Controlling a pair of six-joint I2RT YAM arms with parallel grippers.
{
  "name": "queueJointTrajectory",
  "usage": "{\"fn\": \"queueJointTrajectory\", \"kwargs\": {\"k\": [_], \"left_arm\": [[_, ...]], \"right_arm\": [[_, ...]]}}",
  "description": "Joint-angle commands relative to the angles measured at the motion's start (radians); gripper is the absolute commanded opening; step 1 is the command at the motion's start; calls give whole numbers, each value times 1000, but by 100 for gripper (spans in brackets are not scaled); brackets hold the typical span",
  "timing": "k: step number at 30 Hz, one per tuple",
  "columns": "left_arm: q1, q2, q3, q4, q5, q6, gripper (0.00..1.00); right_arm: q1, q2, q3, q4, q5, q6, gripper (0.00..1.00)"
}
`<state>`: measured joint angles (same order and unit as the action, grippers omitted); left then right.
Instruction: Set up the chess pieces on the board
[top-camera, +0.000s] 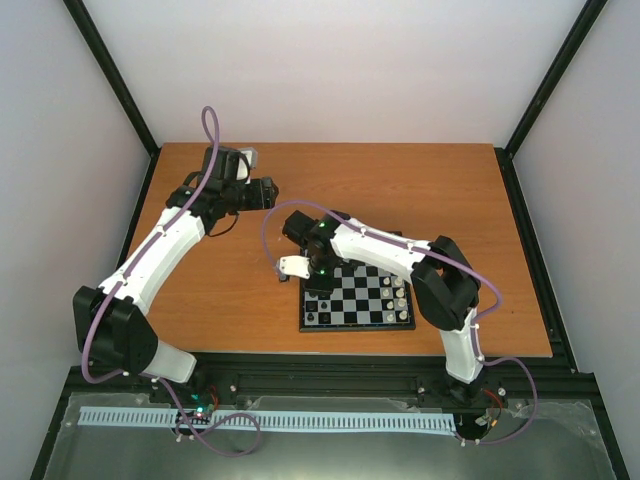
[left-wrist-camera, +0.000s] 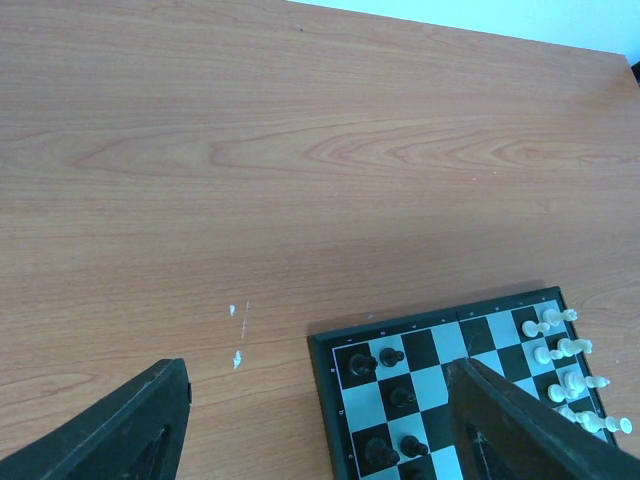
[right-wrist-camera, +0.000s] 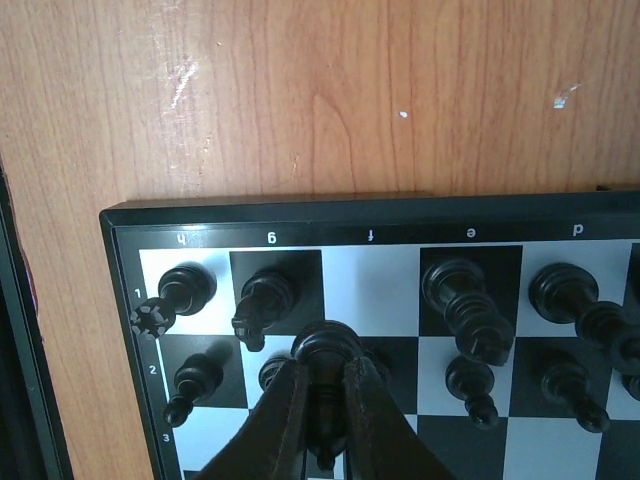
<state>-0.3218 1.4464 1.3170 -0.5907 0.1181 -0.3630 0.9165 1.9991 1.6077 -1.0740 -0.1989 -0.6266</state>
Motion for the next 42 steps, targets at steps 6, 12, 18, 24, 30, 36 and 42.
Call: {"fn": "queueJointTrajectory", "kwargs": {"k": [6,12,18,24,30,36,42], "left_arm": [[6,-28,2,24,12,-8,73],[6,-28,2,24,16,-8,73],[6,-27,1,23,25,-8,73],[6,-28,1,24,31,-6,73],[6,-29,1,24,32,-6,73],[6,-29,0,26,33,-8,73],[6,-28,0,25,35,-8,73]], "right_arm": [[13,41,35,-2,-18,9,5],[15,69,50,4,-15,6,5],[16,96,60,10,-17,3,6],[16,119,73,9,-29,0,6],[17,125,72,17,-17,6,8],[18,123,69,22,4,11,9],[18,113,61,23,30,15,9]]}}
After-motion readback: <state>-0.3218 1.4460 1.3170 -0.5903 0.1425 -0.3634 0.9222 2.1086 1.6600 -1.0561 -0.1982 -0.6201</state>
